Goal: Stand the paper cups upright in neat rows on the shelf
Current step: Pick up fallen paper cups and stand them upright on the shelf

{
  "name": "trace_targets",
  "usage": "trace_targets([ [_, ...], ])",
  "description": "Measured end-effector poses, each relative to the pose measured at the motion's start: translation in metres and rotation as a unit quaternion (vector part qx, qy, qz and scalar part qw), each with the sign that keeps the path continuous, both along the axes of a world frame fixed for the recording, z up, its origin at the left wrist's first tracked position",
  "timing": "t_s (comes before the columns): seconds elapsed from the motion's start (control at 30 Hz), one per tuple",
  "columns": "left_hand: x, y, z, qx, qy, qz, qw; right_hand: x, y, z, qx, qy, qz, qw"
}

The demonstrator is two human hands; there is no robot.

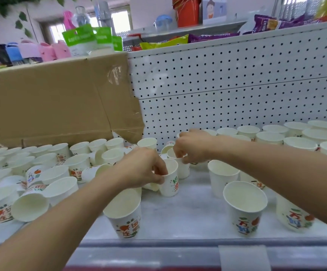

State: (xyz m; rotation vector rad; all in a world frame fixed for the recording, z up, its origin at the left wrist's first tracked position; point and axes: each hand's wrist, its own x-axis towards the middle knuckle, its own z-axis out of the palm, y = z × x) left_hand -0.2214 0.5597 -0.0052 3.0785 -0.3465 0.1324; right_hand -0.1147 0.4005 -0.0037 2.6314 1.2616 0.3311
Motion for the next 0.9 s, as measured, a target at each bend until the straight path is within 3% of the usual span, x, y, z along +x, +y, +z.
trace_targets([
  [0.1,-0.008,0.004,0.000,-0.029,0.001,-0.030,0.999,-0.005,-0.003,-0.003,0.014,0.001,-0.005,1.000],
  [0.27,-0.018,-0.006,0.000,-0.045,0.004,-0.090,0.995,-0.027,-0.015,0.002,0.069,0.087,-0.036,0.993],
  [0.53,-0.020,-0.007,-0.001,-0.045,0.005,-0.100,0.994,-0.032,-0.024,0.007,0.143,0.158,-0.091,0.973],
  [0.73,-0.025,-0.002,-0.002,-0.069,0.024,-0.104,0.992,-0.048,-0.025,0.010,0.205,0.122,-0.078,0.968],
  [0.9,-0.062,0.022,0.002,-0.196,-0.082,-0.067,0.975,-0.087,-0.022,0.015,0.244,0.142,-0.019,0.959],
])
